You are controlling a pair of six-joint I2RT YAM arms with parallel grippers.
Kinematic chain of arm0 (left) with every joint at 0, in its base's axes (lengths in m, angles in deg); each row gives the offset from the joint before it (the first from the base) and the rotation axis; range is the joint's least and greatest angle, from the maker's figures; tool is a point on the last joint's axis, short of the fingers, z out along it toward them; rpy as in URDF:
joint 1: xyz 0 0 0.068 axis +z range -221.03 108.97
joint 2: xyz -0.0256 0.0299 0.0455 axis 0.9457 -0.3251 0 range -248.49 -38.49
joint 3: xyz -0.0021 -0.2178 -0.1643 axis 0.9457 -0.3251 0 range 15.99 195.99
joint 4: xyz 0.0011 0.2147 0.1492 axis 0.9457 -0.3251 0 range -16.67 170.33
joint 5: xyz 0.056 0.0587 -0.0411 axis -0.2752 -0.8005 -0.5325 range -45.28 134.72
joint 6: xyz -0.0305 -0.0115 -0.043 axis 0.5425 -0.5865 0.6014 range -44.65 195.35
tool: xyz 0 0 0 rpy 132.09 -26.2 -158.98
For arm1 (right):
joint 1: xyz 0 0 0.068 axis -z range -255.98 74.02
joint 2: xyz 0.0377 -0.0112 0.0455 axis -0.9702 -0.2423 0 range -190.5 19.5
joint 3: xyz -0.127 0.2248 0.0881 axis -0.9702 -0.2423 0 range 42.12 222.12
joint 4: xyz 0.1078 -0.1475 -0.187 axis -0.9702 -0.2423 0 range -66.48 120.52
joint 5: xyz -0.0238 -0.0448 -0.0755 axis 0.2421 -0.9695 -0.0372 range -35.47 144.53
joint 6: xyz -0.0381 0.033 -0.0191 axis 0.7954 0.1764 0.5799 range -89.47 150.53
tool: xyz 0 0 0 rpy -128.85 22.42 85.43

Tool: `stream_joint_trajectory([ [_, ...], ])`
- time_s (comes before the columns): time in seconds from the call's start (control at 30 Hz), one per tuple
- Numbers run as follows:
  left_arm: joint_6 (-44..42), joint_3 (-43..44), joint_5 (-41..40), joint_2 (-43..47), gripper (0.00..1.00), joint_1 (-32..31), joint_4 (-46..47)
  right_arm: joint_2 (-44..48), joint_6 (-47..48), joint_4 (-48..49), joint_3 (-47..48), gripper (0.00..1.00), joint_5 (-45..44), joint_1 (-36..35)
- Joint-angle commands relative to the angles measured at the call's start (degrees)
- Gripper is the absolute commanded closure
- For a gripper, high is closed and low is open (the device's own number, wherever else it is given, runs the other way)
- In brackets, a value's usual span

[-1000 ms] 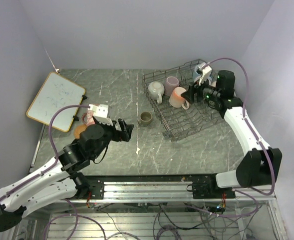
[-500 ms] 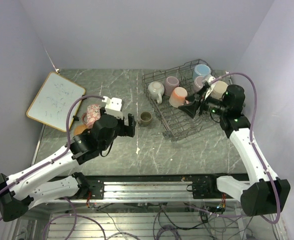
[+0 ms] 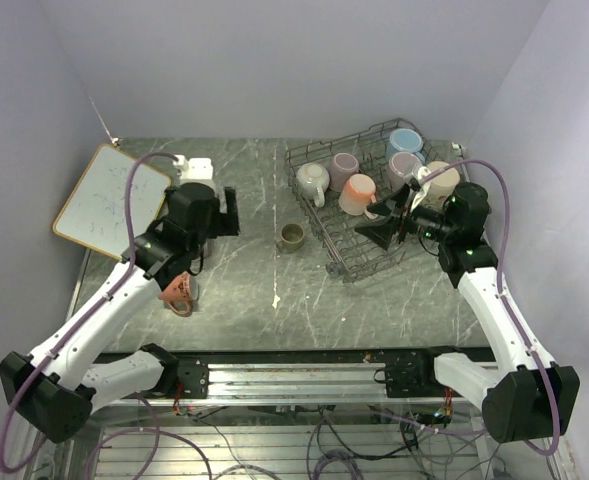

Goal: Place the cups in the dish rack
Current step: Adjust the cup in the dish rack.

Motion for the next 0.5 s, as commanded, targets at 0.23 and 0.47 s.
stream_joint_trajectory([
  [0.23, 4.56, -4.16, 16.28, -4.12, 0.05, 26.05, 10.04, 2.46, -1.5, 2.88, -0.92, 0.34, 0.43, 0.41],
  [0.47, 6.63, -7.73, 15.26, -9.86, 0.34, 34.84, 16.09, 3.21, -1.48, 3.2, -1.37, 0.34, 0.01, 0.42],
])
